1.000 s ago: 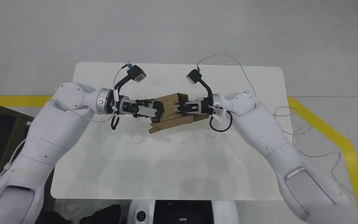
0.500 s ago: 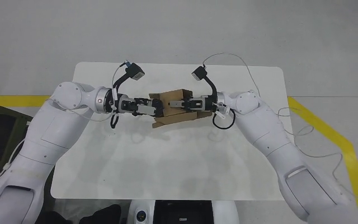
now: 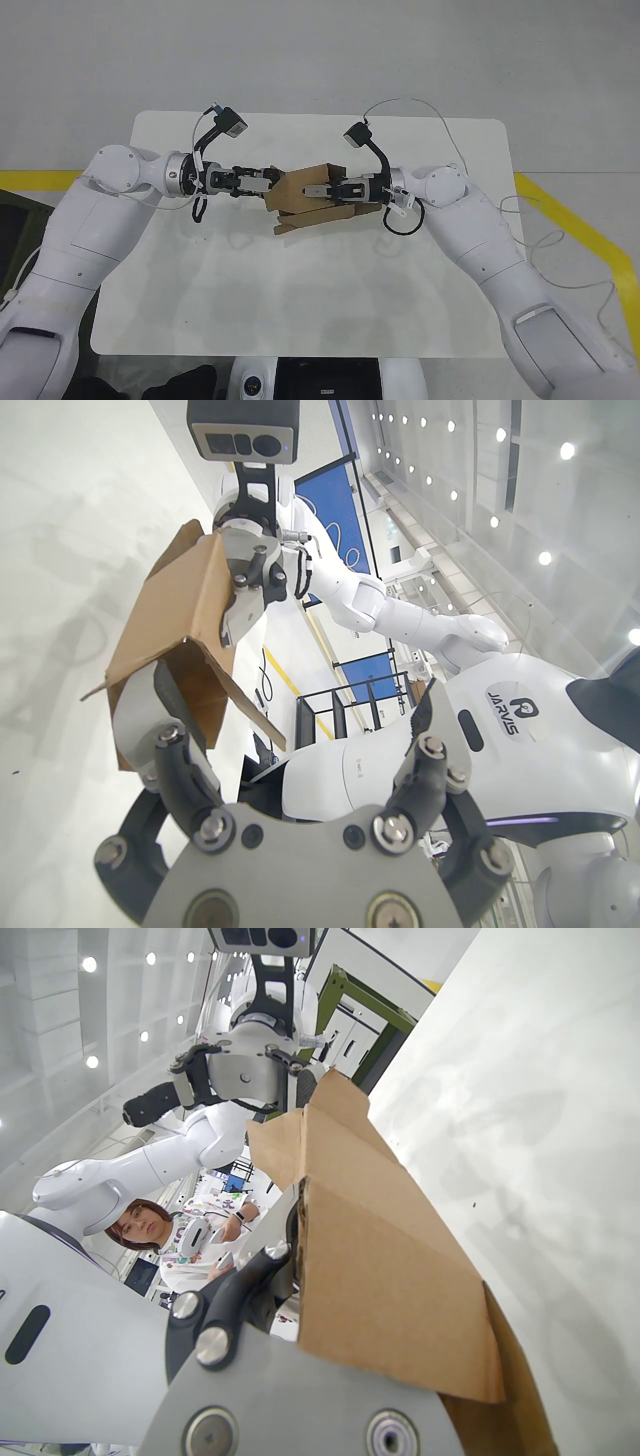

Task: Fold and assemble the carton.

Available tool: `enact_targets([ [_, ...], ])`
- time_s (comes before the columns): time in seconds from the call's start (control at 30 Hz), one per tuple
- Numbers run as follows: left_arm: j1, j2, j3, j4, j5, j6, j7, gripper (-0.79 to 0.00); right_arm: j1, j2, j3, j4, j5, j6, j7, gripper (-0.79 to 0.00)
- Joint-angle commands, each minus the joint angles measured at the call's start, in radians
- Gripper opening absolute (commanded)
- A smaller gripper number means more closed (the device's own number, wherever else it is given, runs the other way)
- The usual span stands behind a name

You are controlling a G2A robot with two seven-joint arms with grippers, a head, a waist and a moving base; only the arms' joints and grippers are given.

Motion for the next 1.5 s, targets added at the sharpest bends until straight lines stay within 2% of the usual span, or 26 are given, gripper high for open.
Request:
enact_targets([
  [0.0, -0.002, -0.001, 0.001, 0.003, 0.002, 0.001, -0.001, 0.0, 0.0, -0.002, -0.004, -0.003, -0.003, 0.002, 0.002, -0.785],
  [0.53, -0.003, -0.005, -0.001, 0.001, 0.0, 0.007, -0.007, 0.0, 0.01, -0.009, -0.031, -0.006, 0.012, 0.014, 0.014, -0.785],
  [0.87, 0.009, -0.005, -0.003, -0.02, 0.01, 0.01, -0.009, 0.0, 0.006, -0.002, 0.011, 0.019, 0.008, -0.031, -0.039, -0.785],
  [1.47, 0.03, -0.004, 0.006, -0.074, 0.013, 0.024, -0.024, 0.0, -0.015, -0.002, 0.054, -0.011, -0.057, -0.049, -0.168, -0.785],
])
